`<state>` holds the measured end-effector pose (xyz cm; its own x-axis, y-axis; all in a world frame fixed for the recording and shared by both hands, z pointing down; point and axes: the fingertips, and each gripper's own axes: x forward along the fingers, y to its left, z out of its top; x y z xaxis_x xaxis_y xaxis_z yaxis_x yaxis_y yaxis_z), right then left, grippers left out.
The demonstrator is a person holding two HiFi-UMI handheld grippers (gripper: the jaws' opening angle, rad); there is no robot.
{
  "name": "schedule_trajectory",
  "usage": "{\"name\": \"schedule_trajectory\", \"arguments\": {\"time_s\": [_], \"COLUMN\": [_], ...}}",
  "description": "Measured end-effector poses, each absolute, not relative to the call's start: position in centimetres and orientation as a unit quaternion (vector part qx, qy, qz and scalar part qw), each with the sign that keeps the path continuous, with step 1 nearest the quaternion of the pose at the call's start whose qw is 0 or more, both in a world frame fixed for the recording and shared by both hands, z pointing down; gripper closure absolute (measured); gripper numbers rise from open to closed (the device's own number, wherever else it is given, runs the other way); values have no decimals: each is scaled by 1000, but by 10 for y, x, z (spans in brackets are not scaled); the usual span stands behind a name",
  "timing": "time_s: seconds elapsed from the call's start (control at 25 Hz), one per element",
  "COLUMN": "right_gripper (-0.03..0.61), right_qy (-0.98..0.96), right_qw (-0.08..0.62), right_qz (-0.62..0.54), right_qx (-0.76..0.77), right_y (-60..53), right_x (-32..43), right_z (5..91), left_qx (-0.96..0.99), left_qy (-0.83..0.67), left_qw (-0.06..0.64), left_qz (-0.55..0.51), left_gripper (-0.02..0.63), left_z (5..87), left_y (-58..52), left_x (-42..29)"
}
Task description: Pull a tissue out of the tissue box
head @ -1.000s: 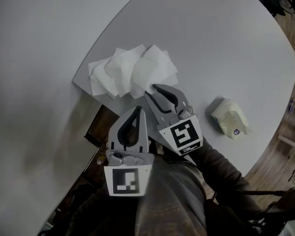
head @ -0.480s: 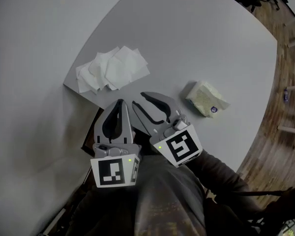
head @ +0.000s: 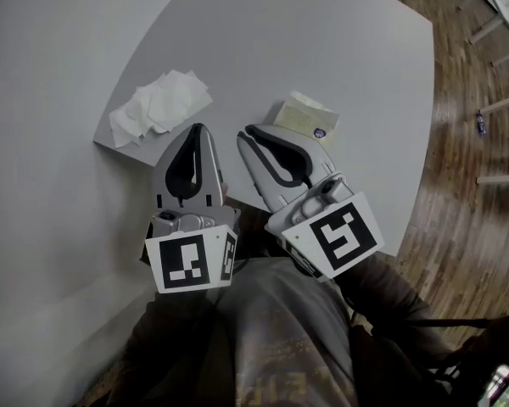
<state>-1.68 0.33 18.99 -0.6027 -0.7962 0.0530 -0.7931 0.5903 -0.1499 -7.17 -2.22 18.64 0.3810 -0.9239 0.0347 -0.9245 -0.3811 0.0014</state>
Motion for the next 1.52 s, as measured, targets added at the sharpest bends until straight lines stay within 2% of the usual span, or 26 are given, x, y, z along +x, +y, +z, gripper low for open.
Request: {"name": "schedule_trajectory", "arguments": {"time_s": [0.24, 0.84, 1.52], "right_gripper": [575, 575, 578], "right_qy": [867, 840, 836], "right_qw": [29, 30, 34], "right_qz": [-72, -52, -46], "right_qx": [-492, -539, -545], "right_y": [44, 154, 193], "right_x": [-11, -8, 24], "right_z": [175, 161, 149], "left_qx": [858, 895, 900], "left_qy": [-514, -445, -435], "left_qw": [-10, -12, -28], "left_qz": [7, 13, 17], "left_gripper": [615, 615, 615], "left_z": [176, 169, 156], "left_y": [23, 130, 172], "left_x": [-60, -40, -6]}}
